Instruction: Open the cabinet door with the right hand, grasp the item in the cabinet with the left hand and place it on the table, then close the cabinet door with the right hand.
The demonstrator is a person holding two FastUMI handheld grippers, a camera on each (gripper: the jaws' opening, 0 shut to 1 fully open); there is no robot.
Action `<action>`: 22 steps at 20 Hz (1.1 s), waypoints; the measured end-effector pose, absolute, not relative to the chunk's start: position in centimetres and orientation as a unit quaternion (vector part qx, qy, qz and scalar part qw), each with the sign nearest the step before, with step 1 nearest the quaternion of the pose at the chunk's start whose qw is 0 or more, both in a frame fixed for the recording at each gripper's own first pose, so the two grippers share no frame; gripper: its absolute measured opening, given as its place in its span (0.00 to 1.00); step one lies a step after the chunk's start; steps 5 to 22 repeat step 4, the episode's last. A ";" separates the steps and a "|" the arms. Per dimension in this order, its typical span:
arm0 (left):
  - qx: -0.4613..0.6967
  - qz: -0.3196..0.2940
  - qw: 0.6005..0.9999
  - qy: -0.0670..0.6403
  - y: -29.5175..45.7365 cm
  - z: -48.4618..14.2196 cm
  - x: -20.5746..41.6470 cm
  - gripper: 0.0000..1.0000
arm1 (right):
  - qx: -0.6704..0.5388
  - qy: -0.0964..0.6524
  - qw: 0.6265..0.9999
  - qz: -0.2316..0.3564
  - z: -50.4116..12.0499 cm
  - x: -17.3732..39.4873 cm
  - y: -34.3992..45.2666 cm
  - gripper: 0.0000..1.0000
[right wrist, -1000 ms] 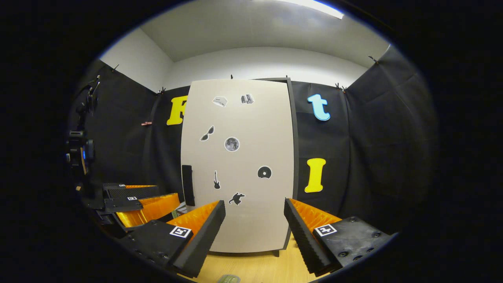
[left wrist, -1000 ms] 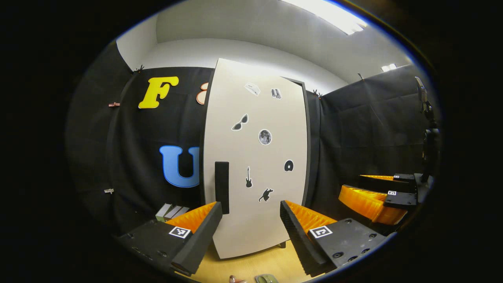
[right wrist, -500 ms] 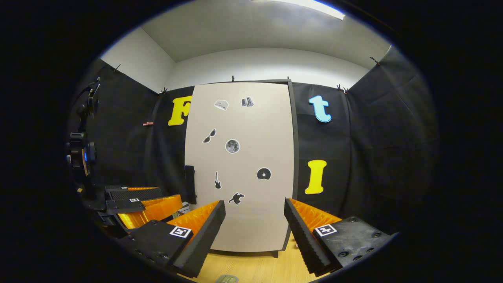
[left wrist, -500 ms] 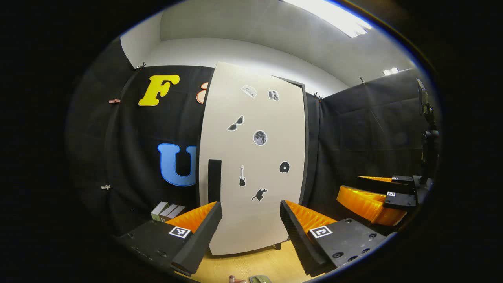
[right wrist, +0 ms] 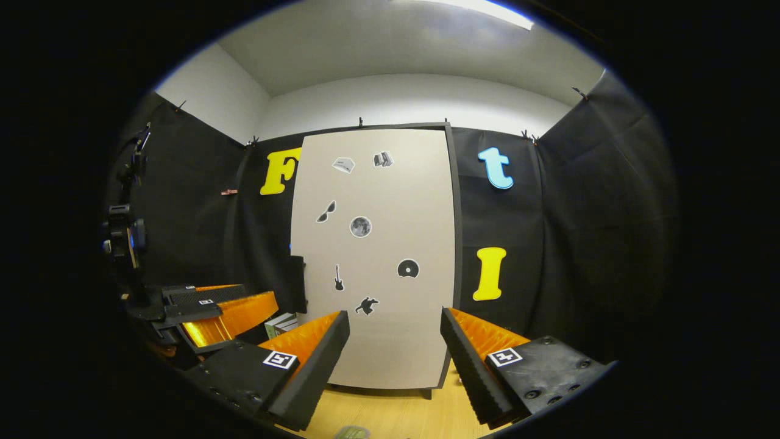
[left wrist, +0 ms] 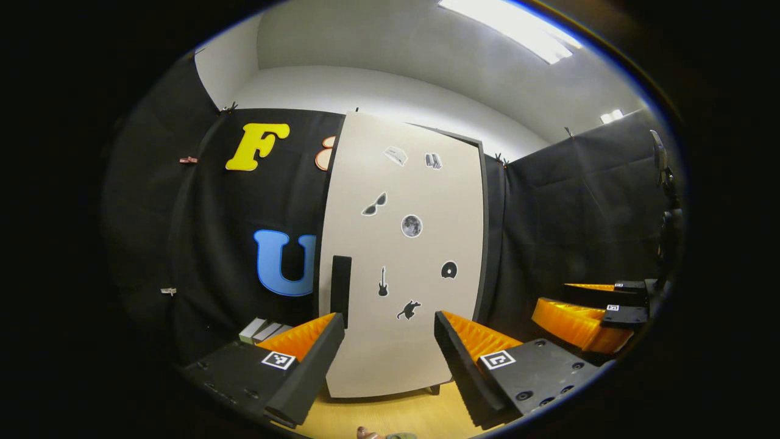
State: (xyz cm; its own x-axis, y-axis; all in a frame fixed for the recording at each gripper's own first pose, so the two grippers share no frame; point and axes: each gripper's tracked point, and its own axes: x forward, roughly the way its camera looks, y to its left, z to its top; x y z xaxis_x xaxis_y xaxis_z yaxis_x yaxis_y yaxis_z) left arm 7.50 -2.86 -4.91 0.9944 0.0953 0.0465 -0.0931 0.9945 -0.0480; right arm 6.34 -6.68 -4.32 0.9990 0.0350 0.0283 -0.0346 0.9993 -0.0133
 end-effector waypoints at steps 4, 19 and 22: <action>-0.021 0.043 0.998 -0.027 -2.9 -4.8 7.6 0.94 | -0.007 -0.015 1.000 0.017 -4.3 6.4 -6.6 0.98; -0.021 0.043 0.998 -0.027 -2.9 -4.8 7.6 0.94 | -0.007 -0.015 1.000 0.017 -4.3 6.4 -6.6 0.98; -0.021 0.043 0.998 -0.027 -2.9 -4.8 7.6 0.94 | -0.007 -0.015 1.000 0.017 -4.3 6.4 -6.6 0.98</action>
